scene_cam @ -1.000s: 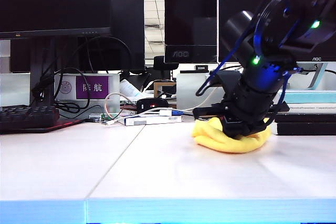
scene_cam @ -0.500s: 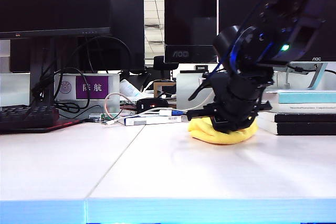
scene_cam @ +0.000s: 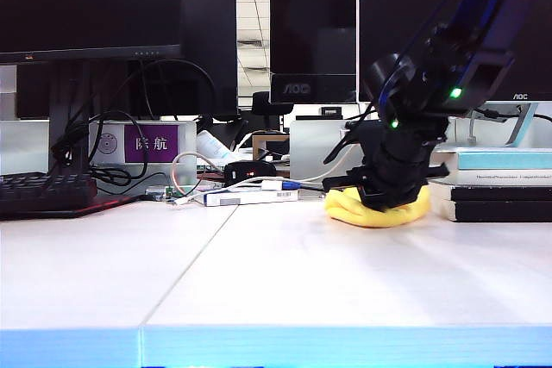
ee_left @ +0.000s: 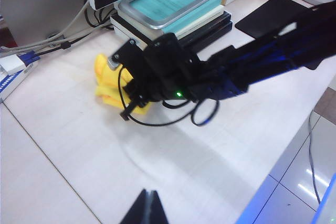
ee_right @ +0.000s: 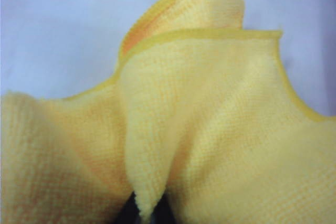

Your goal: Wipe the table from back to front using the rag.

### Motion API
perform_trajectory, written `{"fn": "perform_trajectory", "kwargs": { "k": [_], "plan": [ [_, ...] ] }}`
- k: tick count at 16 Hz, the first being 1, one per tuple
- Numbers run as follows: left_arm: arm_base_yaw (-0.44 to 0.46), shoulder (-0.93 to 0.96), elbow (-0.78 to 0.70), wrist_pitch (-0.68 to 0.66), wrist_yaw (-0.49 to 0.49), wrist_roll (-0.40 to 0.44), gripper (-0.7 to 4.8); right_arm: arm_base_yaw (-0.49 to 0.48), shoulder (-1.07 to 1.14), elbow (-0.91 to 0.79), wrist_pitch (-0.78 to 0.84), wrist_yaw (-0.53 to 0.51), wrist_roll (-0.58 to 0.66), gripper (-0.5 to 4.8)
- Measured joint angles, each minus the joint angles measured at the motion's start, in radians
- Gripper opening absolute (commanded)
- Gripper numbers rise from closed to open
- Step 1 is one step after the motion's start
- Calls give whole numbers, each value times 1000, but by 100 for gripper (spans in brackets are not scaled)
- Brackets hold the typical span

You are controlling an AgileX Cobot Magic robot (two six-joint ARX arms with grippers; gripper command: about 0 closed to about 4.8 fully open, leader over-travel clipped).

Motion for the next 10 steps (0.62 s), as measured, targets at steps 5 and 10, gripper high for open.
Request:
{"fn": "perform_trajectory", "kwargs": {
  "k": [5, 10],
  "plan": [
    [0, 0, 0, 0, 0, 0, -6, -14, 111, 159, -15, -33, -66, -5],
    [0, 0, 0, 0, 0, -20, -6, -19, 204, 277, 7, -33, -97, -5]
  ]
}}
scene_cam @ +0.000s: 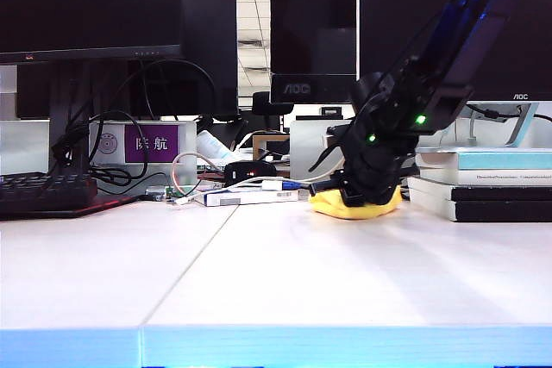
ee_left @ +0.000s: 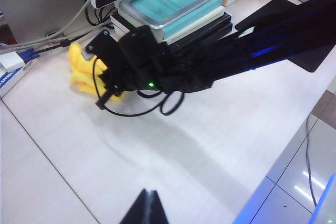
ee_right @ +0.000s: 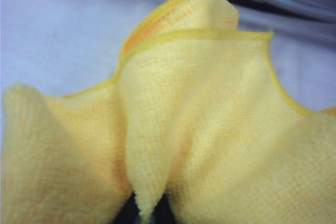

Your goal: Wipe the table from back to front using the rag.

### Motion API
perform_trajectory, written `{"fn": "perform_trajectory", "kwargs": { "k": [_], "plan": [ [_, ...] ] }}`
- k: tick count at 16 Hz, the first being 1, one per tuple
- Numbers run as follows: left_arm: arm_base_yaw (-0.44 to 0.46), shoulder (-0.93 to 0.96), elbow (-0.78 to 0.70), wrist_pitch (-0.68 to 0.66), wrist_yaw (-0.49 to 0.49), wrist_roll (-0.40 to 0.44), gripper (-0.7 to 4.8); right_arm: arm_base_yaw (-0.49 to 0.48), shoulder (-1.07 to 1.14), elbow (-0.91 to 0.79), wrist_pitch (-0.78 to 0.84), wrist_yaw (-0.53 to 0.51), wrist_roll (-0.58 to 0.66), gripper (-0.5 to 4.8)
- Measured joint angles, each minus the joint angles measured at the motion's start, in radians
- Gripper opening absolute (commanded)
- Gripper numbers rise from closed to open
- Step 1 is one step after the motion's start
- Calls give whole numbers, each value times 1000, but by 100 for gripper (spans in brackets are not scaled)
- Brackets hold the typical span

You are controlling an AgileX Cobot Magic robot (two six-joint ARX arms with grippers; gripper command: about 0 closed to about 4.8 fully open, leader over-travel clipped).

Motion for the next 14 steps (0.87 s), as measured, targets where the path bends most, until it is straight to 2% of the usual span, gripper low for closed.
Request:
{"fn": "perform_trajectory", "kwargs": {
  "k": [5, 14],
  "plan": [
    [0, 0, 0, 0, 0, -48, -6, -16, 137, 207, -3, -8, -21, -5],
    [0, 16, 0, 0, -1, -50, -6, -28, 312, 492, -31, -23, -48, -5]
  ]
}}
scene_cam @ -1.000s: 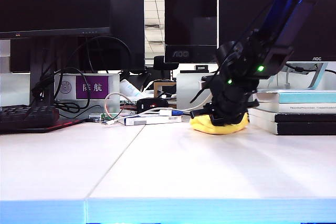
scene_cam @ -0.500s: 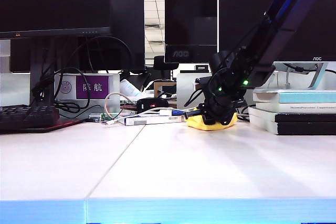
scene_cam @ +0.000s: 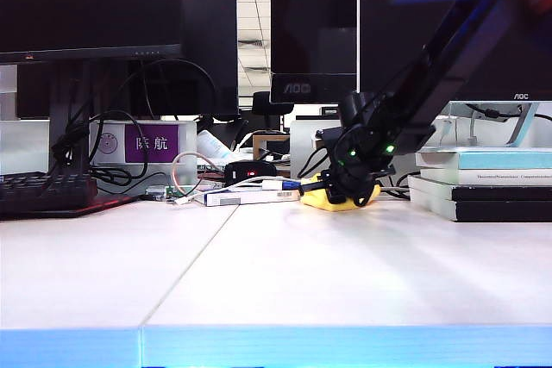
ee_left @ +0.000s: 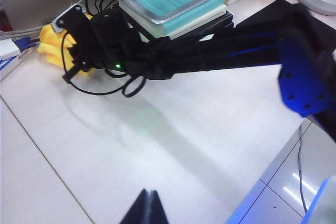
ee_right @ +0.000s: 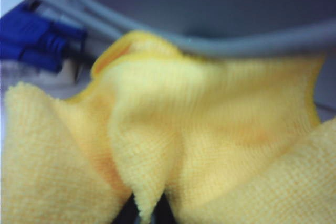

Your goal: Wipe the table from back to front using the rag.

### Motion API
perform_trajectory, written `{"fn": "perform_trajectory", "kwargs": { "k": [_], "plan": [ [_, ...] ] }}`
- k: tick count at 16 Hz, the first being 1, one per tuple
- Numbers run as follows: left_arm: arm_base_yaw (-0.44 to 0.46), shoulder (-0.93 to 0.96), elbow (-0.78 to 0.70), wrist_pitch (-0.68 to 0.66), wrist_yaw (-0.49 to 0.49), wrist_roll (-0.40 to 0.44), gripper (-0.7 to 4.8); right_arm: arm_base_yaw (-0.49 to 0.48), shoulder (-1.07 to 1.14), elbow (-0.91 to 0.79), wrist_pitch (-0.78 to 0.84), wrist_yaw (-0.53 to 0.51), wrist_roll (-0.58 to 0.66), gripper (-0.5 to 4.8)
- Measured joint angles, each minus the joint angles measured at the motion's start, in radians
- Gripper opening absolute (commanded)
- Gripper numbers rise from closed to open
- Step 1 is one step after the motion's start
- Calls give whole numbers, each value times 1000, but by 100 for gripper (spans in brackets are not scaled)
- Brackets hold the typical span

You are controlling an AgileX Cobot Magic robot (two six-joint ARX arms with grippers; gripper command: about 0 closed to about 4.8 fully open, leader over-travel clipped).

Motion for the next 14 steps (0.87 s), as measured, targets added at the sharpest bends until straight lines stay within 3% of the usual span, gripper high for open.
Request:
{"fn": "perform_trajectory", "kwargs": {
  "k": [6, 10, 12, 14],
  "plan": [
    [0, 0, 0, 0, 0, 0, -6, -3, 98, 171, -48, 0, -28, -5],
    [0, 0, 0, 0, 0, 0, -6, -8, 103, 182, -55, -4, -45, -4],
    [0, 0, 0, 0, 0, 0, -6, -8, 93, 197, -126, -16, -57, 111],
    [0, 0, 0, 0, -1, 0, -6, -13, 55, 196, -241, -87, -68, 126]
  ]
}}
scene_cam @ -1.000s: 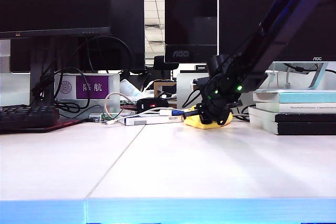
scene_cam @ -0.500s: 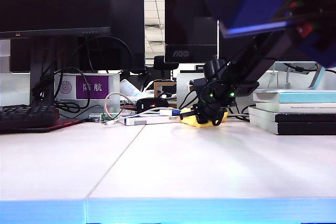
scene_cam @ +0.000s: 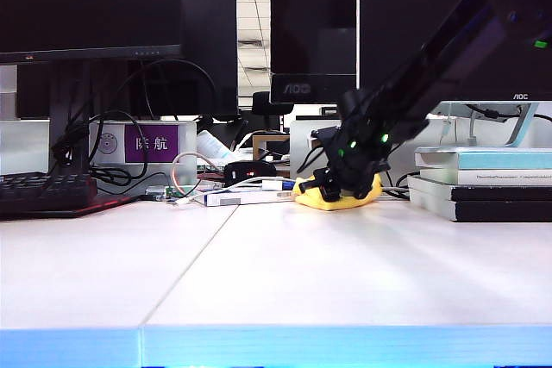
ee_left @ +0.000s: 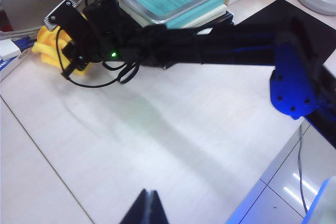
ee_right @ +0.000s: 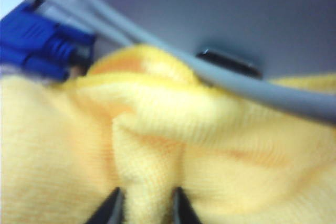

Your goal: Wipe the table from back to front using the rag.

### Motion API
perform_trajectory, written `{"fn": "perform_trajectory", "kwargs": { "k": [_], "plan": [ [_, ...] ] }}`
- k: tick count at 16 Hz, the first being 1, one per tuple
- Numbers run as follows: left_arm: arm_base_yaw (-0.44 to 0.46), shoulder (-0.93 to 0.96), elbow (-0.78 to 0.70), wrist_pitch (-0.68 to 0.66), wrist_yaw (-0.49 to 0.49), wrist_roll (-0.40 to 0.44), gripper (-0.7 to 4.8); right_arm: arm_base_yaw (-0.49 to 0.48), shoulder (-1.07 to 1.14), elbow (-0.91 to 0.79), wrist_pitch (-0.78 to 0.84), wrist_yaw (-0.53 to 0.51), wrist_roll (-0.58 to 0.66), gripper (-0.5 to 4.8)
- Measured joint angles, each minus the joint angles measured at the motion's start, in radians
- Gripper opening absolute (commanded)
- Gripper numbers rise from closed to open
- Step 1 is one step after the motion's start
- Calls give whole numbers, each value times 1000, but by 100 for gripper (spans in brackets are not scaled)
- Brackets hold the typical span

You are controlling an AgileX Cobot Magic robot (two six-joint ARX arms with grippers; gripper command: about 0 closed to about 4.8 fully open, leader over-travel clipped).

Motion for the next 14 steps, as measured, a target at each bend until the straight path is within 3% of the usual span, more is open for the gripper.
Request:
{"fn": "perform_trajectory", "kwargs": {
  "k": [2, 5, 9, 10, 11, 12, 13, 14],
  "plan": [
    [0, 0, 0, 0, 0, 0, -6, 3, -29, -3, -87, -16, -12, 163],
    [0, 0, 0, 2, -2, 1, -6, 16, -92, -6, -265, -20, -47, 163],
    [0, 0, 0, 5, -2, 3, -6, 38, -104, -7, -290, -25, -64, 154],
    [0, 0, 0, 5, -2, 3, -6, 46, -104, -7, -309, -25, -64, 56],
    [0, 0, 0, 5, -2, 3, -6, 58, -106, -6, -329, -19, -63, -1],
    [0, 0, 0, 5, -2, 3, -6, 71, -116, -6, -370, -18, -68, 1],
    [0, 0, 0, 5, -2, 3, -6, 91, -145, -6, -455, -19, -68, 296],
    [0, 0, 0, 5, -2, 3, -6, 106, -203, -7, -560, -23, -67, 302]
  ]
}}
